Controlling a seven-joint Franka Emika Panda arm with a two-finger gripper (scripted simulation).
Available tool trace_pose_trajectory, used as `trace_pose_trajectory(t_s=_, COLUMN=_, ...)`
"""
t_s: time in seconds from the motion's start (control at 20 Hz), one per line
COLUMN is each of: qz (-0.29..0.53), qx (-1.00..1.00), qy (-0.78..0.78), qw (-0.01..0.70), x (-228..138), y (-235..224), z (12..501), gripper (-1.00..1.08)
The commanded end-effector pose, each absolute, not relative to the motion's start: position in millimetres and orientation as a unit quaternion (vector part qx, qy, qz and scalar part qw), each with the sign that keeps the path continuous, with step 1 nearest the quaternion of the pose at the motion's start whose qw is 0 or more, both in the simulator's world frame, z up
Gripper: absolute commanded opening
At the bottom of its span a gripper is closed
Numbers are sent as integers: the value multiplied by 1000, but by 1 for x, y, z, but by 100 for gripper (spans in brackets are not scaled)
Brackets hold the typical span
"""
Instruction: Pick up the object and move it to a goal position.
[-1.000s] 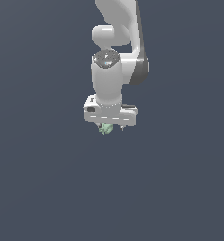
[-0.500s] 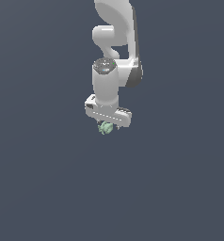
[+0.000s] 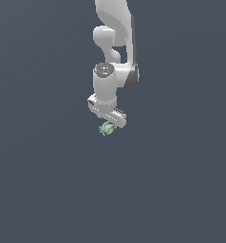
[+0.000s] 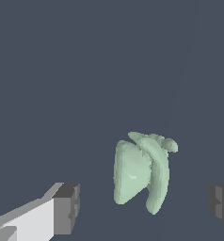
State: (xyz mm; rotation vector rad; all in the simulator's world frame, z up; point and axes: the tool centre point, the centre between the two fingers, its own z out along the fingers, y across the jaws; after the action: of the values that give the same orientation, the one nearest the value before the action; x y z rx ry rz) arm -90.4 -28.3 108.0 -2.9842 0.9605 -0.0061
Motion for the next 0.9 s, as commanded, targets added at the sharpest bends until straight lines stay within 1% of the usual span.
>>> trace_pose_trajectory(t_s=0.0, qz=-1, qx=-945, qy=327, qw=2, x=-99, y=-30, z=103, gripper=100)
trace_pose_trajectory(t_s=0.35, qz=0, qx=-935, qy=355, qw=0, x=-111, y=-33, z=96, gripper=100)
trace_pose_trajectory(t_s=0.6, qz=0, qx=-935, qy=354, qw=0, x=-111, y=-33, z=95, gripper=100)
trace_pose_trajectory(t_s=0.85, qz=0, qx=-935, qy=355, qw=0, x=-112, y=-33, z=81, gripper=100)
